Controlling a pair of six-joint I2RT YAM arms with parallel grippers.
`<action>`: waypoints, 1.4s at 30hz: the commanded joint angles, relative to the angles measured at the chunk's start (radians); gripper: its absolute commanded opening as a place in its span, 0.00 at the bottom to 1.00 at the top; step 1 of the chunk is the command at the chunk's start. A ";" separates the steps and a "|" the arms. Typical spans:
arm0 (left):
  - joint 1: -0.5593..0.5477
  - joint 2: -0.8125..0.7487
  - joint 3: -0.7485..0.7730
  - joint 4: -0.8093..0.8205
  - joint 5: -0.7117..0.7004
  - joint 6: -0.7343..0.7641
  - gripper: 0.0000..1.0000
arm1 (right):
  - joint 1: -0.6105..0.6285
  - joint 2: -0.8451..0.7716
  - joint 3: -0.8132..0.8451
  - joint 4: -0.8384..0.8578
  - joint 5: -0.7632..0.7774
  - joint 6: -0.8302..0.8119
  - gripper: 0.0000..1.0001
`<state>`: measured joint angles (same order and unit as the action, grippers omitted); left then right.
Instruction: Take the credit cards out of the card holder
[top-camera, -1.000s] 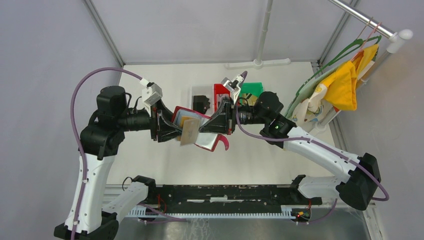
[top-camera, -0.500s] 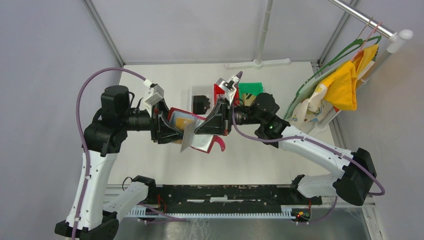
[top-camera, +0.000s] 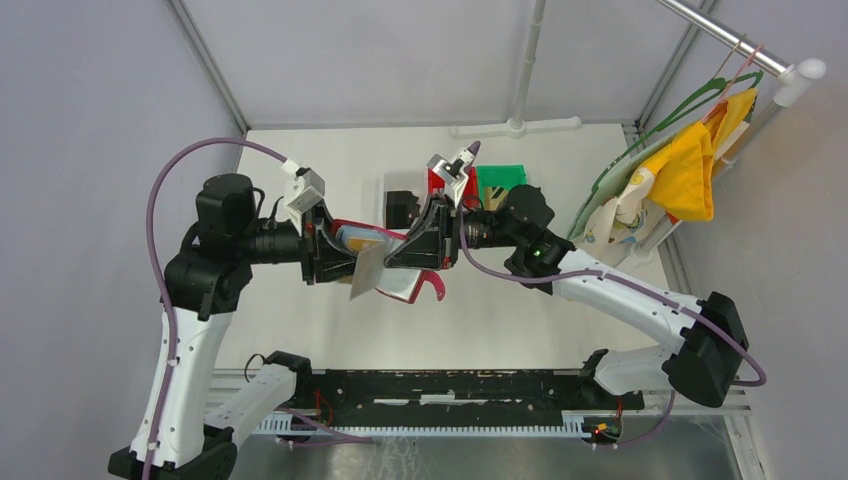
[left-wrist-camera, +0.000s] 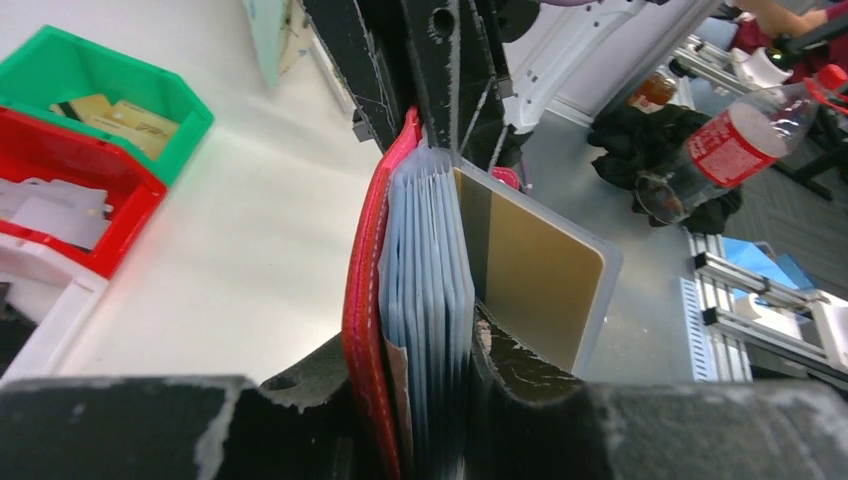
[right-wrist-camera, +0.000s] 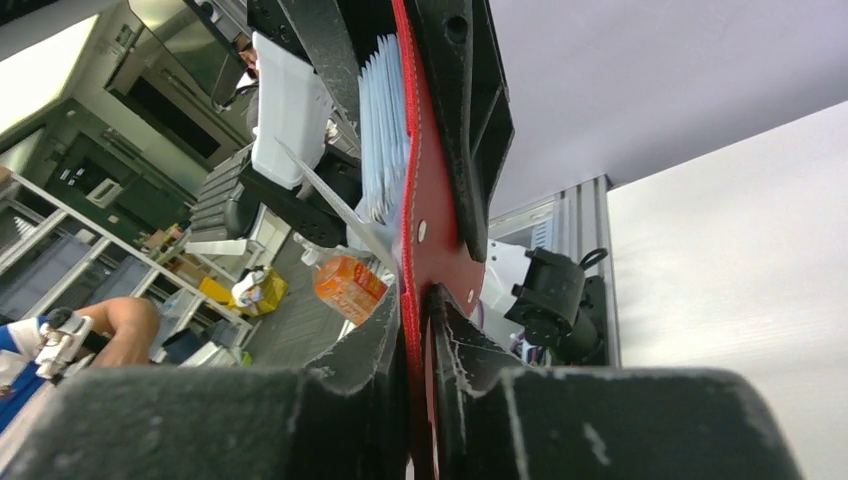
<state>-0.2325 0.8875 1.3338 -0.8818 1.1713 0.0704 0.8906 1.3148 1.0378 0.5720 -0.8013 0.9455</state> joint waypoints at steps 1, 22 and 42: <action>-0.002 -0.015 0.020 0.059 -0.102 -0.026 0.16 | 0.008 -0.016 0.105 -0.074 0.031 -0.093 0.27; -0.001 -0.050 0.078 0.005 -0.244 0.140 0.06 | 0.007 -0.070 0.104 -0.251 0.143 -0.249 0.57; -0.003 0.038 0.169 0.038 -0.260 -0.040 1.00 | -0.004 -0.062 0.268 -0.670 0.082 -0.498 0.00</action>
<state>-0.2325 0.9028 1.4414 -0.9237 1.0309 0.1116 0.8883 1.2442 1.1572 0.1093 -0.7040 0.6033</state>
